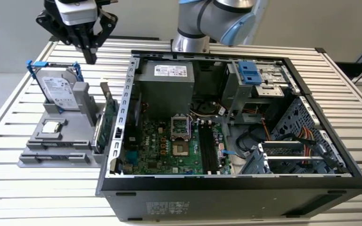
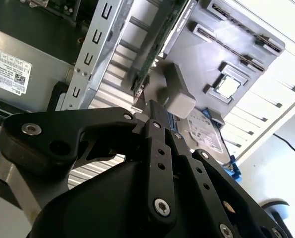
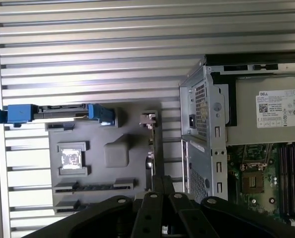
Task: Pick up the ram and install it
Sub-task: 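Reach for the ram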
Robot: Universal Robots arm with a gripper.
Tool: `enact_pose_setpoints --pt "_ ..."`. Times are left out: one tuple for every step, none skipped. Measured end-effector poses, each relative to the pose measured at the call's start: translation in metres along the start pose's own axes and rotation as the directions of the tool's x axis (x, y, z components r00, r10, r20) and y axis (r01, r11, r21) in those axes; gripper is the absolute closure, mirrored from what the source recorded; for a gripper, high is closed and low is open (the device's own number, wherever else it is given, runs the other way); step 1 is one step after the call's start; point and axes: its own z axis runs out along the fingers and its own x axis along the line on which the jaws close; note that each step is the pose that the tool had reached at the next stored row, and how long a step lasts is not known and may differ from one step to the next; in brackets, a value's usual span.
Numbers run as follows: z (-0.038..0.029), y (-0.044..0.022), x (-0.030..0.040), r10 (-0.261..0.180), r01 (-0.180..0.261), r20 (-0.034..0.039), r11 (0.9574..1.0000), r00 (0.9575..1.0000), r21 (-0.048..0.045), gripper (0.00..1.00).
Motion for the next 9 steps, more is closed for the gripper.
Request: enact_pose_setpoints --pt "-0.0001 -0.0001 0.001 0.0 0.0 -0.0001 1.0 1.0 0.0001 1.0" --pt "-0.0001 -0.0001 0.002 0.0 0.0 -0.0001 1.0 1.0 0.0001 1.0" --pt "-0.0001 -0.0002 0.0029 0.0 0.0 -0.0001 1.0 1.0 0.0 1.0" --pt "-0.0001 -0.0002 0.0037 0.0 0.0 0.0 1.0 1.0 0.0 1.0" --pt "-0.0001 -0.0003 0.0044 0.0 0.0 0.0 1.0 1.0 0.0 1.0" --pt "-0.0001 -0.0003 0.0052 -0.001 0.001 -0.0001 1.0 1.0 0.0 1.0" --pt "-0.0002 -0.0004 0.0062 -0.001 0.001 -0.0001 1.0 1.0 0.0 1.0" --pt "-0.0002 -0.0005 0.0073 -0.001 0.001 -0.0001 1.0 1.0 0.0 1.0" --pt "-0.0002 -0.0006 0.0085 -0.001 0.001 0.0 1.0 1.0 0.0 1.0"
